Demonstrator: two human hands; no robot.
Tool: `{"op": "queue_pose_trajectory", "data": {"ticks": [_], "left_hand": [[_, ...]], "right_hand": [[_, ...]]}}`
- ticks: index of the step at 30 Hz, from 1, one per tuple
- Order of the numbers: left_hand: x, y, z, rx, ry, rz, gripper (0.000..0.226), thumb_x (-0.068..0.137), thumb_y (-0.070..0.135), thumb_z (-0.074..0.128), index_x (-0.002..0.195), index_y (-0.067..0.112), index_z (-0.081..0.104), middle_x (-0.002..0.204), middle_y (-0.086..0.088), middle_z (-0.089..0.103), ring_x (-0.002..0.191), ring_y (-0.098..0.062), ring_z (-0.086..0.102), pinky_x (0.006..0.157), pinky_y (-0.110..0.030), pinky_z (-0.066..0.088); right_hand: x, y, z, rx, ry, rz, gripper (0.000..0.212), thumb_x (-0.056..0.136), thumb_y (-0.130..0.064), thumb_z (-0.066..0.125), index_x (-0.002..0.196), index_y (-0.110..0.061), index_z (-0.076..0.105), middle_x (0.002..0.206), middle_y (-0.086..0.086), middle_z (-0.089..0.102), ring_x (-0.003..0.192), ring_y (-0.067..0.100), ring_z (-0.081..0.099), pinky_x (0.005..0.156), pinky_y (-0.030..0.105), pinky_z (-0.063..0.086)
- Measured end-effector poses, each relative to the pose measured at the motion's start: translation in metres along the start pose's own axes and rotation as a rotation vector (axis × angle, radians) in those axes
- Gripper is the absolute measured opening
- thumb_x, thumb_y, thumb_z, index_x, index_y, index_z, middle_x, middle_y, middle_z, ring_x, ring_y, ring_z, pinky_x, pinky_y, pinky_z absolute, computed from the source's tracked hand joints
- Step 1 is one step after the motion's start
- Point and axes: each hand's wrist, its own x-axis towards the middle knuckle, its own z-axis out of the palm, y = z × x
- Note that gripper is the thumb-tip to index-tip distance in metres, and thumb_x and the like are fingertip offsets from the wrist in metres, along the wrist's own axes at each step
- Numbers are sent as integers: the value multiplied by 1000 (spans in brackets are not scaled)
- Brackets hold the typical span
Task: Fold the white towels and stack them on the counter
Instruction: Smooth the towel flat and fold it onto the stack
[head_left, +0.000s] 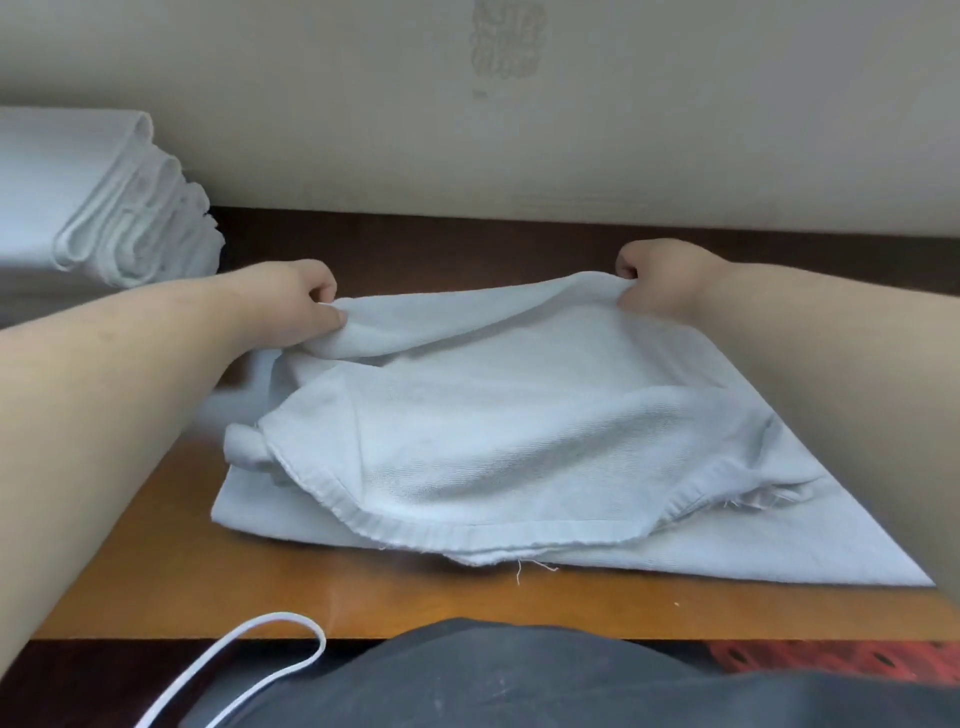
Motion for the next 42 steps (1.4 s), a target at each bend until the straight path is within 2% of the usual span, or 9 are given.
{"op": "queue_pose_trajectory", "data": {"ticks": [4, 10, 16, 19, 24, 27, 33, 38, 42], "left_hand": [[-5, -11, 2, -74, 32, 32, 15, 87, 30, 55, 77, 20, 50, 70, -3, 56, 59, -21, 47, 55, -30, 35], [-16, -19, 2, -182, -54, 67, 25, 81, 60, 66, 93, 39, 58, 87, 7, 64, 74, -13, 61, 58, -29, 41], [-1, -20, 10, -671, 126, -146, 42, 101, 19, 44, 142, 23, 46, 131, -14, 56, 108, -32, 57, 92, -35, 45], [-2, -28, 7, -447, -4, -29, 66, 91, -6, 46, 149, 23, 37, 146, -12, 46, 121, -31, 53, 92, -31, 43], [0, -37, 11, 165, -118, 190, 74, 80, 22, 68, 146, 40, 38, 142, -5, 42, 123, -31, 46, 98, -41, 45], [10, -43, 8, 34, 2, 202, 31, 90, 40, 62, 121, 32, 62, 113, 1, 60, 103, -24, 56, 86, -37, 46], [24, -43, 19, -633, 111, -241, 48, 103, 44, 38, 142, 16, 44, 134, -14, 56, 118, -35, 57, 101, -42, 45], [-5, -47, 22, -168, 354, 180, 48, 94, 32, 57, 140, 26, 46, 140, -13, 41, 126, -34, 42, 108, -42, 36], [-45, -29, 29, 5, 152, 506, 57, 91, 60, 41, 145, 42, 37, 154, 2, 33, 140, -23, 28, 113, -41, 25]], "right_hand": [[-7, -7, -4, 43, -19, 16, 17, 76, -16, 64, 83, -23, 50, 79, -1, 56, 68, 20, 52, 53, 29, 37], [-20, -15, -6, -21, 31, 10, 12, 88, -32, 63, 99, -28, 63, 99, 0, 65, 89, 24, 59, 75, 33, 49], [-30, -34, -4, 99, 324, 154, 25, 96, -31, 56, 116, -21, 66, 124, 13, 59, 116, 36, 53, 99, 41, 45], [-33, -61, 6, 111, 151, 115, 22, 95, -27, 54, 105, -14, 68, 108, 11, 67, 102, 32, 61, 84, 33, 48], [-26, -131, 31, 184, -126, -92, 32, 99, -35, 54, 126, -20, 65, 121, 1, 65, 111, 20, 59, 88, 23, 42], [-16, -164, 41, 144, -169, -215, 53, 101, -26, 50, 152, -27, 38, 157, 1, 37, 142, 23, 36, 112, 27, 29], [-5, -205, 56, 143, -208, -324, 56, 102, -12, 39, 156, -28, 29, 164, -3, 23, 150, 20, 21, 118, 26, 17], [-13, -198, 50, 196, -105, -301, 56, 101, -12, 42, 154, -25, 33, 164, -1, 22, 150, 17, 18, 121, 31, 12], [-54, -140, 42, 285, 33, -192, 54, 100, -29, 52, 152, -24, 38, 159, 1, 33, 142, 19, 37, 116, 27, 24]]}}
